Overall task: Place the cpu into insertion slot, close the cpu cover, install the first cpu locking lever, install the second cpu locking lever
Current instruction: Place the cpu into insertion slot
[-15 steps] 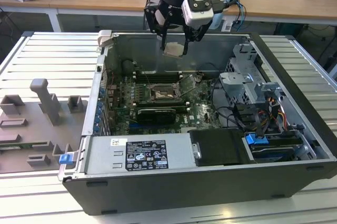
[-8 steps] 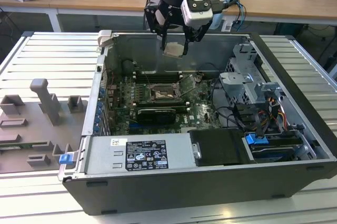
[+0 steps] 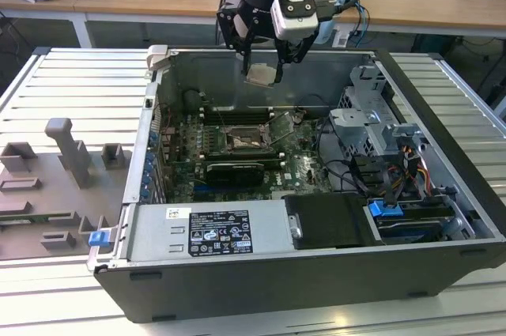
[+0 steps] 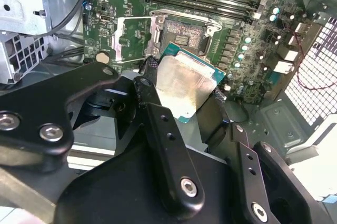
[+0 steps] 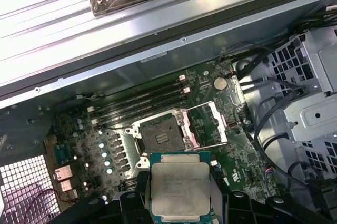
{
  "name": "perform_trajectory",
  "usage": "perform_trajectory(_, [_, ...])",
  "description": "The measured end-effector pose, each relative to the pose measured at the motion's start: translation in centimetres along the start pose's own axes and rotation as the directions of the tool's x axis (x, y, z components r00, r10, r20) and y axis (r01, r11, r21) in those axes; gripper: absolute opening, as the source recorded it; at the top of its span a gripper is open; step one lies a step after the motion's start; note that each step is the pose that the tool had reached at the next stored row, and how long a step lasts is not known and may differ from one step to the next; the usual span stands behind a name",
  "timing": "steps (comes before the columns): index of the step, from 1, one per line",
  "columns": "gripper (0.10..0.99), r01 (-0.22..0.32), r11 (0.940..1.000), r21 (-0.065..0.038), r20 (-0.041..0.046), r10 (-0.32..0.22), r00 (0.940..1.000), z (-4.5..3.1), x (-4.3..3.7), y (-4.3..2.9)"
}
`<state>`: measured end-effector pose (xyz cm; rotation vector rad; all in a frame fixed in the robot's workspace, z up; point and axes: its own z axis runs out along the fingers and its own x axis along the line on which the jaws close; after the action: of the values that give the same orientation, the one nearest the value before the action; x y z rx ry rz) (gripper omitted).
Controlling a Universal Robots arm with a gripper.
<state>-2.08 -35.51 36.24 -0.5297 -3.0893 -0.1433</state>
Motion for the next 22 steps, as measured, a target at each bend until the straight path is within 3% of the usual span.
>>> perform_trajectory(11, [0.541, -0.054, 0.9985, -0.001, 0.0048, 0.054, 0.9985, 0.08, 0.0, -0.01])
perform_trajectory(22, [0.541, -0.127, 0.9919, -0.003, 0.0113, 0.127, 0.9918, 0.17, 0.0, -0.01])
